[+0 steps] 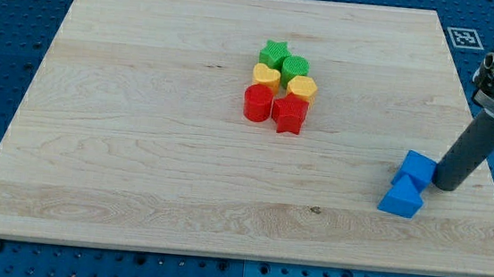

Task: Move the blue cube to the group of blocks

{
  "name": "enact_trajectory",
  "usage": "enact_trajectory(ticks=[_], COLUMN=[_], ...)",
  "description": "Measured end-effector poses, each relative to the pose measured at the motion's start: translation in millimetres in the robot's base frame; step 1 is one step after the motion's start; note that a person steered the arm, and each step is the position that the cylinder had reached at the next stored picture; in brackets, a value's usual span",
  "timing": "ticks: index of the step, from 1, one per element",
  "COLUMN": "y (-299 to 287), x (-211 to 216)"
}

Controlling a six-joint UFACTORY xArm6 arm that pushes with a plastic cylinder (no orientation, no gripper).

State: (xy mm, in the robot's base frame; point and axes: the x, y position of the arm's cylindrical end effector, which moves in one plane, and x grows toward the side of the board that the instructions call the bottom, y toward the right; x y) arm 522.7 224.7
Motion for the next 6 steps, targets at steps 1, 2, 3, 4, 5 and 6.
enact_trajectory(ticks=[1,2,3,4,5,6], y=[-42.8,-51.9,-46.3,-76.4,-112.9,-148.8], x=[0.5,-3.0,-13.9,-7.7,-7.7,-3.0])
